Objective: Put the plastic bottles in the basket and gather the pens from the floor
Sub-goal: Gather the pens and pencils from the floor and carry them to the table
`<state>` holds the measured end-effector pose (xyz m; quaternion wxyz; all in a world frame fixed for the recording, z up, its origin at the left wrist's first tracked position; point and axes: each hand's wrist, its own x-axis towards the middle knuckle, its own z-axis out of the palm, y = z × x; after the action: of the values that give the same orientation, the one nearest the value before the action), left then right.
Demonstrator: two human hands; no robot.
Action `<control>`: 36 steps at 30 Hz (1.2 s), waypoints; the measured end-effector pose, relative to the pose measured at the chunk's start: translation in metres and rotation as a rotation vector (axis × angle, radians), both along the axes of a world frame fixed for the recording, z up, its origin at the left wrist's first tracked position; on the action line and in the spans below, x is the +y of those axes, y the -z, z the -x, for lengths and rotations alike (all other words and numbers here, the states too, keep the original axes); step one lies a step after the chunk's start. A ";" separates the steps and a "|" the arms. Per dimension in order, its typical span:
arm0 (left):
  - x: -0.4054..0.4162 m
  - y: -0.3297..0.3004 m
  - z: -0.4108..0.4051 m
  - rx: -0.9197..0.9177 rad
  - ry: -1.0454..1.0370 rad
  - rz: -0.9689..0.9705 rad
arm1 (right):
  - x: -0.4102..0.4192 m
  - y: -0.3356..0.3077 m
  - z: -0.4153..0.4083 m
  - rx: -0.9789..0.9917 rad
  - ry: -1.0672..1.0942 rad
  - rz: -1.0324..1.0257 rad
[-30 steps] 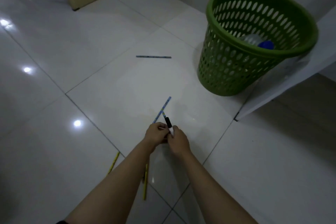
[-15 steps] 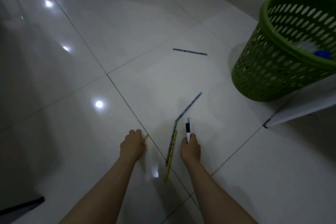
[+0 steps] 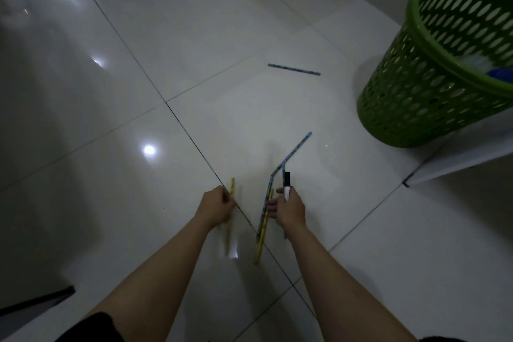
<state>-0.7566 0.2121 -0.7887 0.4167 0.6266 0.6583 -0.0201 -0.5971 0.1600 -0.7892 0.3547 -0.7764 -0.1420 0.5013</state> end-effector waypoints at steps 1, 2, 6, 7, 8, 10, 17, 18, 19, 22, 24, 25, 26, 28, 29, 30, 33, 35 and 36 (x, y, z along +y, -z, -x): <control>0.001 -0.005 -0.010 -0.087 -0.064 0.033 | 0.002 0.003 0.001 0.052 0.003 -0.002; 0.002 -0.009 -0.020 -0.154 -0.112 0.060 | 0.003 0.005 0.003 0.094 -0.017 -0.007; 0.005 -0.015 -0.049 -0.255 -0.181 0.068 | 0.008 0.006 0.004 0.057 -0.203 -0.016; 0.005 -0.017 -0.056 -0.256 -0.183 0.056 | 0.009 0.004 0.003 0.011 -0.213 -0.014; 0.005 -0.019 -0.062 -0.265 -0.182 0.045 | 0.009 0.001 0.001 -0.008 -0.201 -0.015; 0.003 -0.025 -0.073 -0.308 -0.168 0.045 | 0.009 -0.003 -0.005 -0.047 -0.148 -0.028; -0.032 -0.007 -0.079 0.094 0.051 -0.080 | -0.002 -0.001 -0.029 -0.265 0.153 -0.009; -0.038 -0.004 -0.078 0.139 0.040 -0.105 | -0.003 0.001 -0.031 -0.267 0.140 0.008; -0.043 -0.001 -0.078 0.178 0.028 -0.131 | -0.004 0.004 -0.031 -0.266 0.117 0.032; -0.049 0.007 -0.075 0.244 0.024 -0.170 | -0.009 0.009 -0.028 -0.275 0.071 0.089; -0.049 0.014 -0.072 0.255 0.032 -0.168 | -0.010 0.012 -0.024 -0.253 0.061 0.100; -0.049 0.016 -0.070 0.257 0.029 -0.164 | -0.010 0.013 -0.021 -0.233 0.049 0.098; -0.048 0.017 -0.069 0.255 0.020 -0.159 | -0.010 0.015 -0.020 -0.218 0.032 0.094; -0.046 0.020 -0.068 0.246 0.012 -0.143 | -0.010 0.018 -0.019 -0.186 0.004 0.092; -0.044 0.021 -0.067 0.243 0.017 -0.131 | -0.010 0.020 -0.018 -0.170 -0.012 0.100; -0.042 0.022 -0.067 0.241 0.024 -0.116 | -0.010 0.022 -0.018 -0.153 -0.034 0.110; -0.039 0.023 -0.068 0.216 0.025 -0.076 | -0.011 0.028 -0.017 -0.104 -0.096 0.165; -0.037 0.022 -0.067 0.174 0.001 -0.055 | -0.013 0.028 -0.018 -0.048 -0.097 0.192; -0.035 0.022 -0.066 0.143 -0.021 -0.052 | -0.014 0.029 -0.018 -0.013 -0.090 0.197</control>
<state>-0.6909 0.1767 -0.8105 0.3524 0.6272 0.6933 -0.0430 -0.5787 0.1459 -0.8177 0.2529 -0.8035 -0.1291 0.5231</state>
